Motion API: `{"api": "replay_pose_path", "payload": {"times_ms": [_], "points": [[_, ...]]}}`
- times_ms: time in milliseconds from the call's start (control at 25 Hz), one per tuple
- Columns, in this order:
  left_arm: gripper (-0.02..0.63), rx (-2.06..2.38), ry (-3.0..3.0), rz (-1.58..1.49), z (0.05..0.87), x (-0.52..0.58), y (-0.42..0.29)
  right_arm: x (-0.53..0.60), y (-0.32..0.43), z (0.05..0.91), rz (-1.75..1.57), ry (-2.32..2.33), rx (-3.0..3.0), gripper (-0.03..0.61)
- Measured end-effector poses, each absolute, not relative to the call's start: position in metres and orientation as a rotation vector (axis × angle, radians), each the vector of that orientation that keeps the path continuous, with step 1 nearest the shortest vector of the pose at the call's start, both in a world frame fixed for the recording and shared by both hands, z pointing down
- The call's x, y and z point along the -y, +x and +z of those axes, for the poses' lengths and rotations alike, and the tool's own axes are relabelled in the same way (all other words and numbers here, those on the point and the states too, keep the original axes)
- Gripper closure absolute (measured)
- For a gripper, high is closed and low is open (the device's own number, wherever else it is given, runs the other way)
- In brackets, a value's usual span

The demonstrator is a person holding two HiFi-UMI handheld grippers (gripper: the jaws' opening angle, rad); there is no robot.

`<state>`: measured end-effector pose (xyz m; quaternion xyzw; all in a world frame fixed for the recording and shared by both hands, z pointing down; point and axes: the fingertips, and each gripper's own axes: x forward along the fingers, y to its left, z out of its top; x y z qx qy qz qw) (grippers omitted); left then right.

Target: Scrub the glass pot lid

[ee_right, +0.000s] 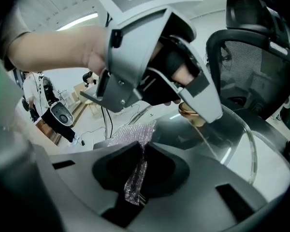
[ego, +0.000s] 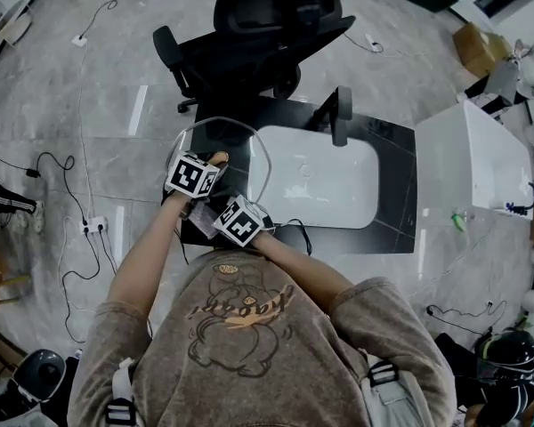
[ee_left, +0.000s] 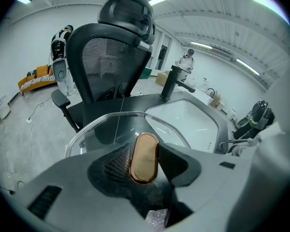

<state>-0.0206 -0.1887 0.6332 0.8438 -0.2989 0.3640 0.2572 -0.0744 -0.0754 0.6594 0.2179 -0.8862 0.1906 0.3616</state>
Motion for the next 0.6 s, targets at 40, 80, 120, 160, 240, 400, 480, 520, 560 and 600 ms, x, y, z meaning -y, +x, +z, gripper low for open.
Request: {"api": "replay_pose_path", "payload": {"times_ms": [40, 80, 120, 160, 240, 400, 480, 520, 560, 600], "points": [[0.422, 0.805, 2.289, 0.984, 0.633, 0.188, -0.020, 0.074, -0.071, 0.660, 0.491, 0.557, 2.280, 0.508], [0.422, 0.803, 2.290, 0.984, 0.633, 0.188, -0.019, 0.072, -0.067, 0.660, 0.492, 0.552, 2.277, 0.506], [0.423, 0.804, 2.294, 0.987, 0.633, 0.188, -0.018, 0.070, -0.063, 0.661, 0.496, 0.550, 2.276, 0.506], [0.425, 0.806, 2.299, 0.994, 0.633, 0.187, -0.017, 0.069, -0.060, 0.661, 0.507, 0.553, 2.277, 0.506], [0.426, 0.807, 2.311, 1.020, 0.632, 0.187, -0.017, 0.069, -0.052, 0.661, 0.533, 0.575, 2.281, 0.506], [0.426, 0.800, 2.323, 1.035, 0.632, 0.186, -0.016, 0.066, -0.030, 0.661, 0.583, 0.619, 2.264, 0.506], [0.426, 0.795, 2.326, 1.034, 0.633, 0.186, -0.016, 0.065, -0.018, 0.663, 0.611, 0.640, 2.251, 0.506], [0.426, 0.793, 2.328, 1.034, 0.633, 0.187, -0.016, 0.066, -0.011, 0.664, 0.625, 0.652, 2.246, 0.506], [0.426, 0.792, 2.331, 1.033, 0.633, 0.187, -0.016, 0.066, -0.004, 0.665, 0.640, 0.666, 2.242, 0.506], [0.426, 0.791, 2.333, 1.032, 0.633, 0.187, -0.016, 0.067, 0.003, 0.666, 0.656, 0.680, 2.236, 0.506]]}}
